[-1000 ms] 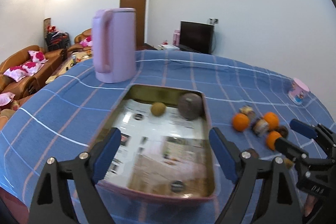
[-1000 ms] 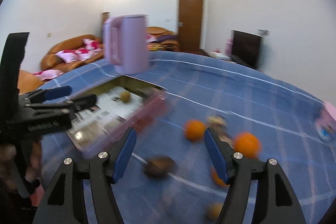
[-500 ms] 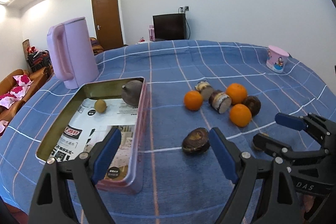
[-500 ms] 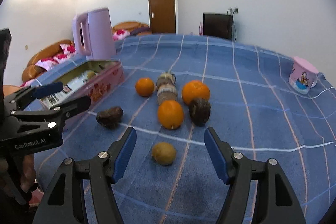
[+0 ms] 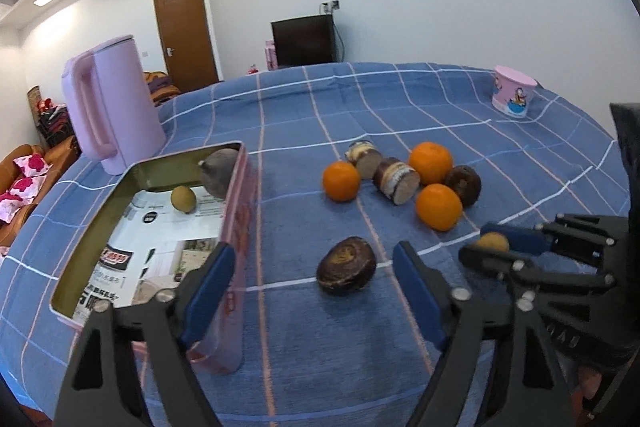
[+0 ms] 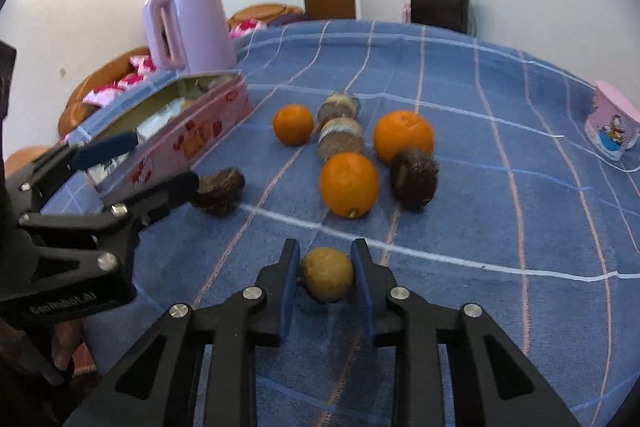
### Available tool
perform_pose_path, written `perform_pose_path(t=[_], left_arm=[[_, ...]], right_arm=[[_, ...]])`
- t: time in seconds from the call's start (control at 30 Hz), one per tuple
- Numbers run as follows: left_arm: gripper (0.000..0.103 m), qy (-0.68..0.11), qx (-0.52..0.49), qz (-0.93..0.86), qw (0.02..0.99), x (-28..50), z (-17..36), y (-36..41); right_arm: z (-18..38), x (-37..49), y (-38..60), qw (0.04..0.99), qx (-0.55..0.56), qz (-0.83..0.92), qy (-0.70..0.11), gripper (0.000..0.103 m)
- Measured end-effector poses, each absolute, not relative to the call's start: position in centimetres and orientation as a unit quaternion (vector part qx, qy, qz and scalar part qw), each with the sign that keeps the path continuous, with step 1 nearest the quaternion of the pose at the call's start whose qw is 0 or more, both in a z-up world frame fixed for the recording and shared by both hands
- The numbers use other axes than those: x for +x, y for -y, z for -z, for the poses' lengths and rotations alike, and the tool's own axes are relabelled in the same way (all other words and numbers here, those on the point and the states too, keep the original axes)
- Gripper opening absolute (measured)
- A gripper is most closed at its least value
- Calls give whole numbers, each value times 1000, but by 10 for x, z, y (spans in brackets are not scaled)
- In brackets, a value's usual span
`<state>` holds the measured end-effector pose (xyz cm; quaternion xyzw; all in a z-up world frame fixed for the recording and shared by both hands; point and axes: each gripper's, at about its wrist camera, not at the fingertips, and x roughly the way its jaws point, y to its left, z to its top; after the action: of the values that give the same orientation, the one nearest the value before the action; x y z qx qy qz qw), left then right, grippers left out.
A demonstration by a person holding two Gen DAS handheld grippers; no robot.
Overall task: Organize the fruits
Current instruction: 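Grasp the dark brown fruit with the left tool while the right tool grasps a yellow-brown fruit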
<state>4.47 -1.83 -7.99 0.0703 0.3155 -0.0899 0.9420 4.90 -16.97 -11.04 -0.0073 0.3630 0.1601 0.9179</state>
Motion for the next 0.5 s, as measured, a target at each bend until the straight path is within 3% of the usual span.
perform_pose_path(t=[0.5], left_arm=[[55,-387,92,102,912,76,99,42]], right_arm=[[99,40,192,940,-12,-114,-323,28]])
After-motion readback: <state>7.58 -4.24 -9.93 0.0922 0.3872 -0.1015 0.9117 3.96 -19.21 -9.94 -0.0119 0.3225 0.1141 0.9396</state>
